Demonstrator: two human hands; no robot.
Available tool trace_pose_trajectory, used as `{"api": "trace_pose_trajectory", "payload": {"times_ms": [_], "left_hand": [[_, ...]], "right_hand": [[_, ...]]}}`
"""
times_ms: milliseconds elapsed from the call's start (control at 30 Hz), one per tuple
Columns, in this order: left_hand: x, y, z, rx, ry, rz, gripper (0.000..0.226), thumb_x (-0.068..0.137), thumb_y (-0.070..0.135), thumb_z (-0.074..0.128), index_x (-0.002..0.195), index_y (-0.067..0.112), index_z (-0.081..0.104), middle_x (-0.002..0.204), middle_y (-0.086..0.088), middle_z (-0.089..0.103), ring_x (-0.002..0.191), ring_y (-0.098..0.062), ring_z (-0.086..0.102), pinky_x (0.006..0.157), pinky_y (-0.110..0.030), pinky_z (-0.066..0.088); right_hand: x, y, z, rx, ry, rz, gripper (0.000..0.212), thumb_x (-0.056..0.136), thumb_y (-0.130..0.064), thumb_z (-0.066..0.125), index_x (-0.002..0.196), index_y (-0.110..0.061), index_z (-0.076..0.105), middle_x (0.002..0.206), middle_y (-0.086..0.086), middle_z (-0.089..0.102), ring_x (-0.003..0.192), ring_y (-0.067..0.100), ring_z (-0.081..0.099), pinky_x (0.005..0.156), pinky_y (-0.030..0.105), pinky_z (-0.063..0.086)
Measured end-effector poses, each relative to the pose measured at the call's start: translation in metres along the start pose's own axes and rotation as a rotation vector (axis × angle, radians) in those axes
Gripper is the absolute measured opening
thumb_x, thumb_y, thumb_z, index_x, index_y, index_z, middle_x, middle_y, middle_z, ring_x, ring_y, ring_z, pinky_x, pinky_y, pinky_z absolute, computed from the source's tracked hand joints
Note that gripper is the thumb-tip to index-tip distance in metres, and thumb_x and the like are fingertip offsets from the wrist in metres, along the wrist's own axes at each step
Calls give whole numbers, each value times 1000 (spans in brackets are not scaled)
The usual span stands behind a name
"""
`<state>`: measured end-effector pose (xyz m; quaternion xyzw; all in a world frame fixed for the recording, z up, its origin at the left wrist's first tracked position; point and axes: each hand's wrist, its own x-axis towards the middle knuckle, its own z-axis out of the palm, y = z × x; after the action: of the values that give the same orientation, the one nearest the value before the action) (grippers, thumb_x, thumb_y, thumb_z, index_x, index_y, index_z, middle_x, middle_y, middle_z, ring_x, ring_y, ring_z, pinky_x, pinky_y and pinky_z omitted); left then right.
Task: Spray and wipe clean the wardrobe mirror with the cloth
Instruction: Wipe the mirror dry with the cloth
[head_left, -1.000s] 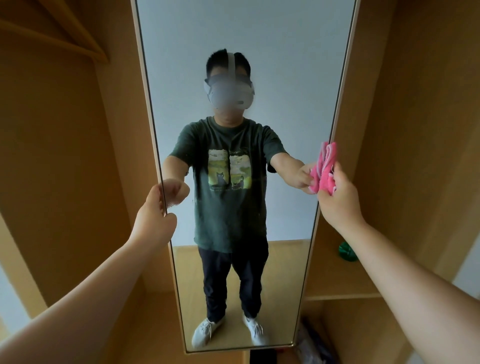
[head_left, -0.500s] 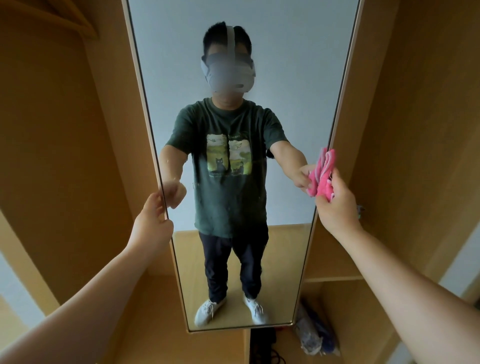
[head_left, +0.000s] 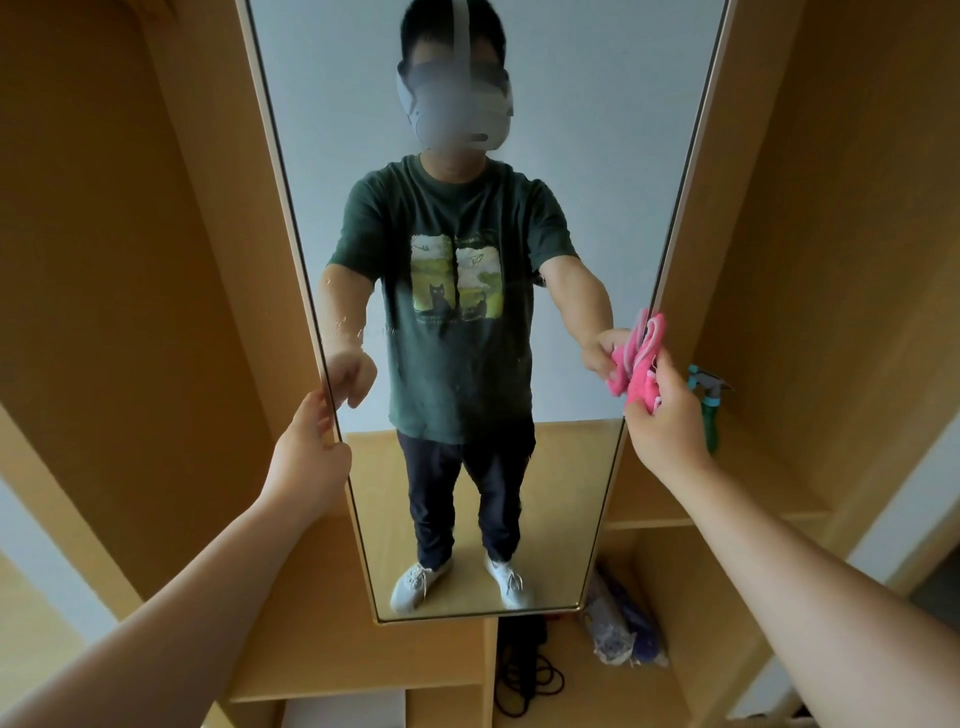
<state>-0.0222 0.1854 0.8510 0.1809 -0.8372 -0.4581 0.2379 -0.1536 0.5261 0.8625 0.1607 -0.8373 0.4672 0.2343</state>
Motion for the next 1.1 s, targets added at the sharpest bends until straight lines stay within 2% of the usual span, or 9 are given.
{"api": "trace_pose_trajectory", "payload": {"times_ms": [100,200,467,633,767,900,1033,1100], "left_hand": [[-2,-5,3,14,-5,-6,67,83,-7,46,141,25,38,135,-2,52,125,-22,49,82,-33,48],[-3,-8,5,17,-10,-5,67,82,-6,46,141,25,38,136,-2,52,127,-23,47,91,-39,49],[-8,-30,17,45,-19,-68,65,84,-5,45,143,22,35,138,-7,51,129,-25,46,81,-30,44],[-14,-48,23,76,-41,-115,63,89,0,47,147,20,30,138,-8,50,128,-27,47,93,-39,49],[-16,-62,27,94,-57,-143,63,90,3,49,147,20,29,137,-8,51,125,-27,50,89,-39,51],[-18,-73,35,102,-64,-156,64,86,-1,48,144,22,33,130,-3,55,105,-19,56,66,-24,47],[-22,-85,44,84,-100,-169,65,84,-1,50,142,22,36,123,3,54,103,-12,50,69,-21,41],[-24,-91,49,77,-116,-175,63,84,-1,52,141,21,38,124,3,54,107,-14,53,71,-21,42]], "right_hand": [[-4,7,4,9,-25,31,69,94,-3,55,153,-26,27,141,4,53,126,24,54,98,35,51],[-8,14,6,5,-47,60,71,94,-4,55,153,-29,25,139,4,54,124,23,55,97,34,51],[-23,27,15,5,-78,92,75,92,1,54,153,-30,24,141,3,53,126,22,53,101,41,50],[-32,40,21,-16,-88,108,72,92,0,56,152,-28,29,135,3,57,121,22,57,97,42,53],[-38,50,27,-31,-97,131,71,91,-1,57,151,-27,31,134,4,58,119,24,58,95,44,54],[-44,57,34,-53,-90,138,71,90,2,57,151,-25,32,128,5,62,111,23,62,91,41,55],[-53,66,39,-53,-109,162,66,90,2,57,148,-24,37,121,4,63,104,21,63,87,36,55],[-59,71,41,-45,-125,169,67,89,4,57,147,-24,38,116,0,62,97,16,61,83,32,53]]}}
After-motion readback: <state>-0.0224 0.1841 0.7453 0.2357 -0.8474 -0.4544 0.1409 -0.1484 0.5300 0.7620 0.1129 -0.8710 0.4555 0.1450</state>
